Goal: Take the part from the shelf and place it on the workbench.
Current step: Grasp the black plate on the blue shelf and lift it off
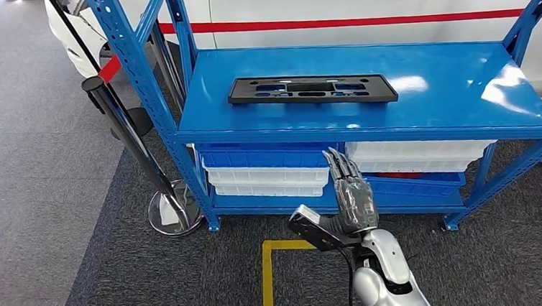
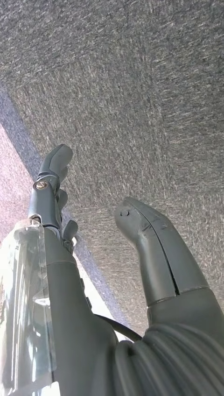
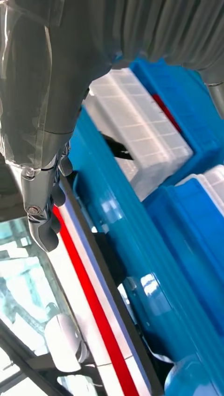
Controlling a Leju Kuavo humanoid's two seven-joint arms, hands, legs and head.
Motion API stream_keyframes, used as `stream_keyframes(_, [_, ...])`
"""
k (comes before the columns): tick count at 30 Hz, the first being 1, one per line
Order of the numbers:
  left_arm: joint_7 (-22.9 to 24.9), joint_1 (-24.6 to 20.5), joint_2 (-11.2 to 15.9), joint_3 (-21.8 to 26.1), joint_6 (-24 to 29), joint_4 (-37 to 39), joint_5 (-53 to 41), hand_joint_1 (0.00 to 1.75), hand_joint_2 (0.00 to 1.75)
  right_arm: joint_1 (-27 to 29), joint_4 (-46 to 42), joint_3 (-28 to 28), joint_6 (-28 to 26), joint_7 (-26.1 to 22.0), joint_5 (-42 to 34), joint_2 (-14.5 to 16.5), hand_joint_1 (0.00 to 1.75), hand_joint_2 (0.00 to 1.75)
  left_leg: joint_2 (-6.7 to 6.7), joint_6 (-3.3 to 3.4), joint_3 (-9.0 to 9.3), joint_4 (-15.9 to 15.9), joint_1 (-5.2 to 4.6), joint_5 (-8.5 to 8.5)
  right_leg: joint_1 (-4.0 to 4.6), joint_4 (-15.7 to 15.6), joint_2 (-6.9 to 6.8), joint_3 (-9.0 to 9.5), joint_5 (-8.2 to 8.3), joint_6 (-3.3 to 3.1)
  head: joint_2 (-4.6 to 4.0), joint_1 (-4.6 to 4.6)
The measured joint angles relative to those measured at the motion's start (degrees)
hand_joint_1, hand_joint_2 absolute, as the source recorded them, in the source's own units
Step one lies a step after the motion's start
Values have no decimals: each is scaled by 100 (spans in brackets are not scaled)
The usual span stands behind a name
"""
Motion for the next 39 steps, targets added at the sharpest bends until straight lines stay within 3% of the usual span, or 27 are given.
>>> stream_keyframes(1, [-12, -5, 5, -5, -24, 4, -17, 0, 0, -103, 82, 55, -14, 104, 128, -2, 0, 175, 0, 0, 0, 0, 0, 0, 0, 0, 0, 0, 0, 0, 0, 0])
stream_keyframes(6, [-130, -35, 31, -12, -207, 31, -85, 0, 0, -626, 499, 267, -147, 640, 734, -7, 0, 175, 0, 0, 1, 2, 0, 1, 0, 0, 1, 0, 0, 0, 0, 0])
stream_keyframes(10, [-292, -44, 44, -11, -370, 40, -91, 0, 0, -829, 641, 323, -382, 823, 793, 6, 0, 175, 0, 0, 11, 3, 0, 1, 1, 0, 0, 0, 0, 0, 0, 1])
stream_keyframes(24, [-297, -43, 45, 136, -354, 49, 34, 0, 0, 259, -817, 790, -727, -212, -721, 54, 0, 175, 0, 0, -1, 3, 0, -1, 1, -2, 1, -2, -2, -1, 0, 1])
stream_keyframes(29, [-482, -42, 45, 295, -406, 61, 228, 0, 0, 672, -1417, 944, -916, -663, -1579, 26, 0, 175, 1, 0, -2, 3, -1, -1, 0, -2, 1, -2, -1, -1, 0, 0])
stream_keyframes(39, [-449, -44, 45, 367, -492, 80, 247, 0, 0, 862, -1730, 990, -929, -755, -1806, -34, 0, 175, 1, 2, -1, 9, -3, -2, -2, -6, 1, -1, 2, 3, 0, 0])
